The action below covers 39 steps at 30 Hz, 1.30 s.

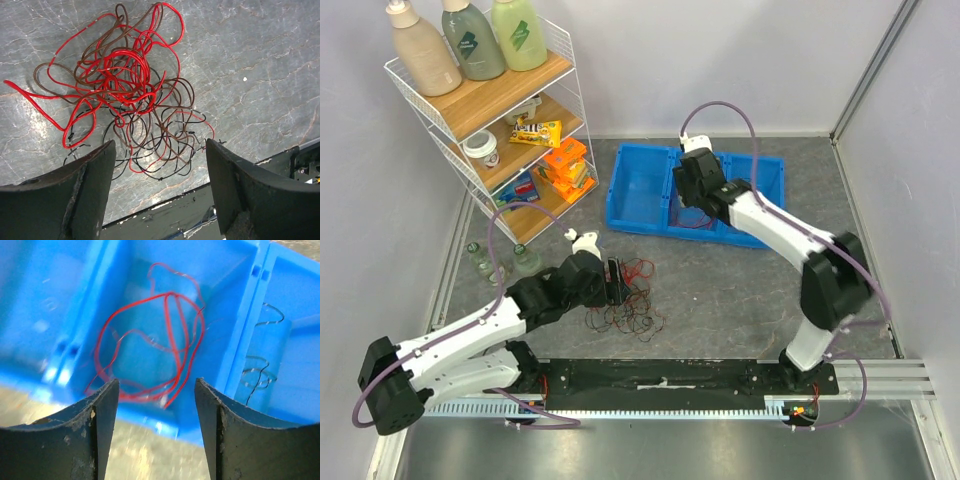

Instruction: Untangle the cables

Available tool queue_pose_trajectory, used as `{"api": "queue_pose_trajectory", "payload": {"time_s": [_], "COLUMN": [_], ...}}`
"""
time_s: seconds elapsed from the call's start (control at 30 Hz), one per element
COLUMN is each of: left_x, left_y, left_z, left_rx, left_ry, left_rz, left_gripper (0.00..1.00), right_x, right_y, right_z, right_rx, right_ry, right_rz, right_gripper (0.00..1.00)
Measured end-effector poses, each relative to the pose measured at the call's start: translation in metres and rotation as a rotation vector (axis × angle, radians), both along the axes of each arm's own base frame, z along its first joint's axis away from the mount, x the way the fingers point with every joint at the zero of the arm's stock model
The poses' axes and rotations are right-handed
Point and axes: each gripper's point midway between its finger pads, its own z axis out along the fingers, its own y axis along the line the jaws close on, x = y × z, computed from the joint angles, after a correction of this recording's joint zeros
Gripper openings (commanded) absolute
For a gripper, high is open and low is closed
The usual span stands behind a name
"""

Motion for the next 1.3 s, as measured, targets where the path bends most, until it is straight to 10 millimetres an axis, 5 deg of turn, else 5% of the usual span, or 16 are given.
{"api": "queue_pose_trajectory", "payload": {"time_s": [0.1, 0.2, 0.3, 0.4, 0.47, 0.57, 0.73, 1.07, 1.2, 1.3], "left_x": [0.001, 0.001, 0.004, 0.011, 0.014, 0.014, 0.007, -0.001, 0.002, 0.004], "left_y": [0.0, 0.001, 0.004, 0.011, 0.016, 0.021, 0.014, -0.001, -0.005, -0.008], "left_z": [-0.003, -0.006, -0.009, -0.011, -0.012, -0.02, -0.04, -0.057, -0.059, -0.063], "left_rx": [0.012, 0.023, 0.041, 0.065, 0.075, 0.088, 0.084, 0.021, 0.015, 0.015], "left_ry": [0.006, 0.011, 0.009, -0.006, -0.013, 0.0, 0.053, 0.086, 0.081, 0.081], "left_rz": [0.001, 0.003, 0.021, 0.068, 0.106, 0.124, 0.085, 0.024, 0.022, 0.02], "left_gripper": [0.73, 0.73, 0.77, 0.79, 0.75, 0.65, 0.59, 0.49, 0.44, 0.1], "right_x": [-0.047, -0.112, -0.178, -0.23, -0.265, -0.3, -0.319, -0.307, -0.309, -0.308], "right_y": [0.019, 0.057, 0.081, 0.081, 0.078, 0.084, 0.106, 0.104, 0.104, 0.101], "right_z": [0.03, 0.035, 0.004, -0.047, -0.079, -0.094, -0.075, -0.099, -0.092, -0.063], "right_rx": [0.104, 0.264, 0.405, 0.506, 0.56, 0.615, 0.719, 0.677, 0.698, 0.739], "right_ry": [-0.032, -0.029, 0.061, 0.2, 0.3, 0.373, 0.321, 0.323, 0.316, 0.247], "right_rz": [0.111, 0.312, 0.474, 0.536, 0.562, 0.628, 0.752, 0.672, 0.664, 0.678], "right_gripper": [0.7, 0.64, 0.61, 0.62, 0.63, 0.64, 0.6, 0.01, 0.0, 0.0]}}
